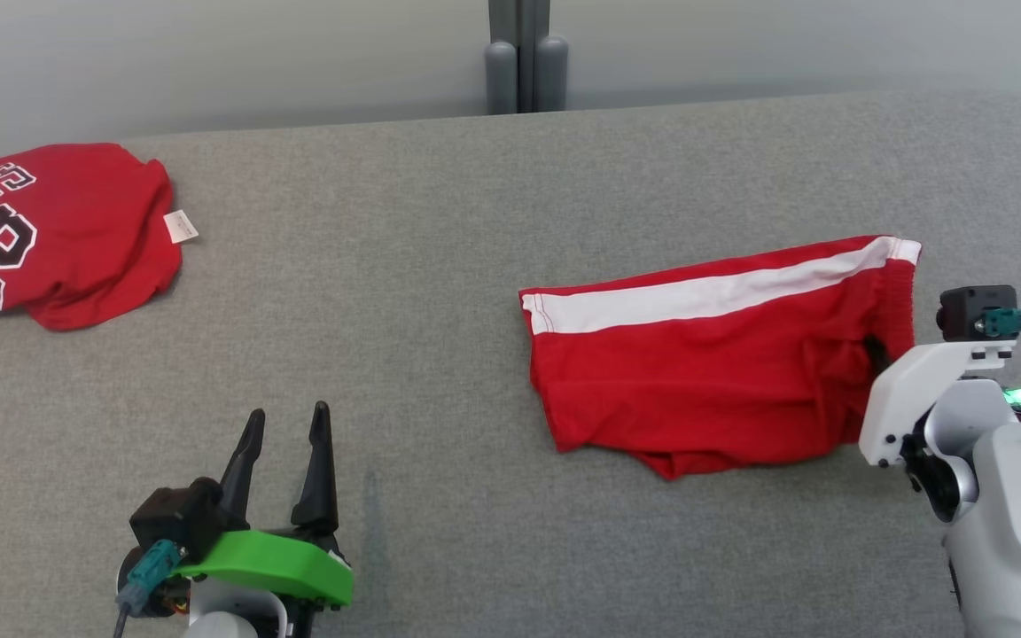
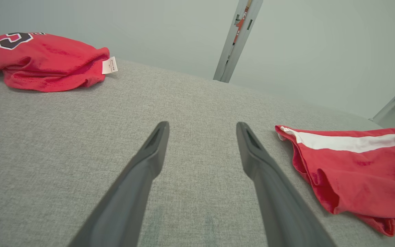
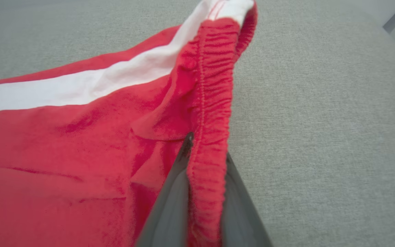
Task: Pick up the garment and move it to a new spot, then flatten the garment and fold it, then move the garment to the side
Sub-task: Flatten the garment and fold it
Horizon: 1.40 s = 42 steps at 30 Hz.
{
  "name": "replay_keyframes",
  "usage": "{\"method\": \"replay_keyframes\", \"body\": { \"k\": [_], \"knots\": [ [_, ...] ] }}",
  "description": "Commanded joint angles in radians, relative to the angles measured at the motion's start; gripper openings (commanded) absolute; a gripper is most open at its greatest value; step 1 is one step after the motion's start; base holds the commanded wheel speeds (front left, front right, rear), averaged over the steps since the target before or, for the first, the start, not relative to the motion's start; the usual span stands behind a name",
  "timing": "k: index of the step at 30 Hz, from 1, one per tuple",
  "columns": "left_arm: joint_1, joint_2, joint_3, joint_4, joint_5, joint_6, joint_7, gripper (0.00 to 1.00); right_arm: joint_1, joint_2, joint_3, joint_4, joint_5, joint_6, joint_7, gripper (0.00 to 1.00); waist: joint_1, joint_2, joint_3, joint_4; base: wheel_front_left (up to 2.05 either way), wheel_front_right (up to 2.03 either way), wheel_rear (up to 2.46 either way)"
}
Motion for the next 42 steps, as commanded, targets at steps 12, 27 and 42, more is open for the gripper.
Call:
{"method": "replay_keyframes", "body": {
  "k": [12,27,42],
  "knots": [
    [0.015,-0.002,-0.017,0.01,0.0,-0.005,-0.001,1.0,0.037,0.056,0.195,-0.237,0.121,-0.001,0.057,0.0,0.0,0.0,-0.028,0.027,0.0,0.0,0.0],
    [0.012,-0.006,-0.04,0.008,-0.011,-0.005,-0.001,1.0,-0.02,0.094,0.443,-0.121,0.059,-0.001,0.054,0.19,0.0,0.0,-0.023,0.076,0.0,0.0,0.0],
    [-0.006,-0.009,-0.048,-0.01,-0.001,-0.005,-0.001,1.0,-0.053,0.098,0.498,-0.133,0.054,-0.001,-0.106,1.0,0.0,0.0,-0.019,0.057,0.0,0.0,0.0]
  ]
}}
